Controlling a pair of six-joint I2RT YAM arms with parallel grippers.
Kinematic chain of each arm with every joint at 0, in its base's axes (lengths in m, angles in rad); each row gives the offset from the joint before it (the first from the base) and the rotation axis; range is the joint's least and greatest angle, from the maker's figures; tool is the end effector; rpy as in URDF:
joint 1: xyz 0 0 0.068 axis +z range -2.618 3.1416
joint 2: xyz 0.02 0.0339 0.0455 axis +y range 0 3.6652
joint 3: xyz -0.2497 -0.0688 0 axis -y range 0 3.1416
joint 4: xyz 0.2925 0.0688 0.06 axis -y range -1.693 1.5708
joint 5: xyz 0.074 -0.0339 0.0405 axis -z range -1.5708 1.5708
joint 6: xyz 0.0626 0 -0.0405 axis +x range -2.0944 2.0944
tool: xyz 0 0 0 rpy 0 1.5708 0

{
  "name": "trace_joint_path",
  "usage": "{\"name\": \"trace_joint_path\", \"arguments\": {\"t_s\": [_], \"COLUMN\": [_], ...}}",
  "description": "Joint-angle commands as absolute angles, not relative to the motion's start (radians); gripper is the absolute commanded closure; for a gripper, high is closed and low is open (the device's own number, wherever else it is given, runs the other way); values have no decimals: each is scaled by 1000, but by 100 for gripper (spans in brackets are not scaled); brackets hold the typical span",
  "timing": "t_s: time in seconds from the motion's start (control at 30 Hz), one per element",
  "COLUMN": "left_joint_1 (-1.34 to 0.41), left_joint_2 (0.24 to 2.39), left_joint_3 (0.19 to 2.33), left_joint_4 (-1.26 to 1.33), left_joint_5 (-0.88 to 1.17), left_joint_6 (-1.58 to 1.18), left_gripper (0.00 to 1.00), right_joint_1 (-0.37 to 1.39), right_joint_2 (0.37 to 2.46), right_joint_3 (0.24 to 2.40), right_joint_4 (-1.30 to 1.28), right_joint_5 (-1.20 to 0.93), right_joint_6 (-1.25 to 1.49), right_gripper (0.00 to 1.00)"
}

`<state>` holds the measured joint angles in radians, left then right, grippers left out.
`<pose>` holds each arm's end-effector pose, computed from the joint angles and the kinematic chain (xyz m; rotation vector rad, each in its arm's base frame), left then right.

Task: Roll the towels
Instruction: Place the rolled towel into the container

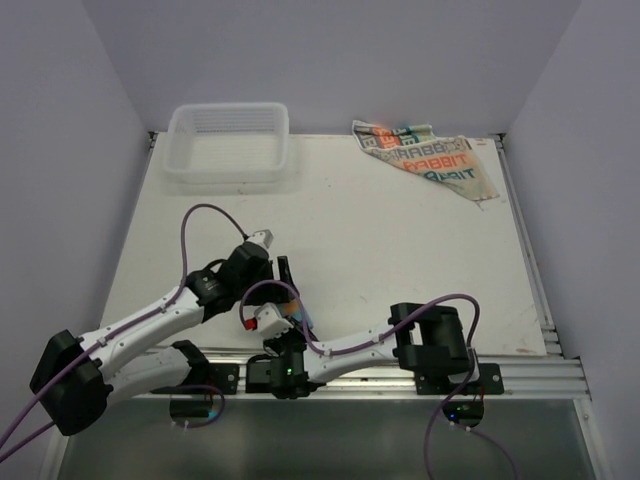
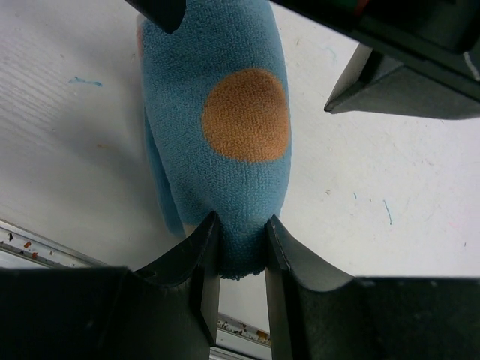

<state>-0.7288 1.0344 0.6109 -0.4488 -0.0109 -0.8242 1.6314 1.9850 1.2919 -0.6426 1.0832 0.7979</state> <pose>0.2030 -0.1803 0.1580 -0.1272 2.5582 -0.6437 0.0305 0.4105 0.1009 -0.6949 1.9286 -0.2026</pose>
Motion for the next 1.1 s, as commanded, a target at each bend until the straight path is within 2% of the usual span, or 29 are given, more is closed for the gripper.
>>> {"name": "trace_joint_path", "arguments": {"t_s": [0.0,0.47,1.07], "left_joint_1": [-726,-744,-762], "left_joint_2": [991,966,960], "left_joint_3": [586,499,397], "left_joint_4": [-489,-431,-408], "left_joint_5": [28,72,69], "left_joint_6": [-857,-917,-948], "left_gripper": [18,11,14], "right_joint_1": [1646,1675,1726], "right_joint_2": [2019,2071,2190], "right_joint_3": [1351,1397,1542], "right_joint_4": [-724,-663,-733], "right_joint_5": [1152,1157,1219], "right_joint_6": [876,812,770], "right_gripper": [78,77,76]}}
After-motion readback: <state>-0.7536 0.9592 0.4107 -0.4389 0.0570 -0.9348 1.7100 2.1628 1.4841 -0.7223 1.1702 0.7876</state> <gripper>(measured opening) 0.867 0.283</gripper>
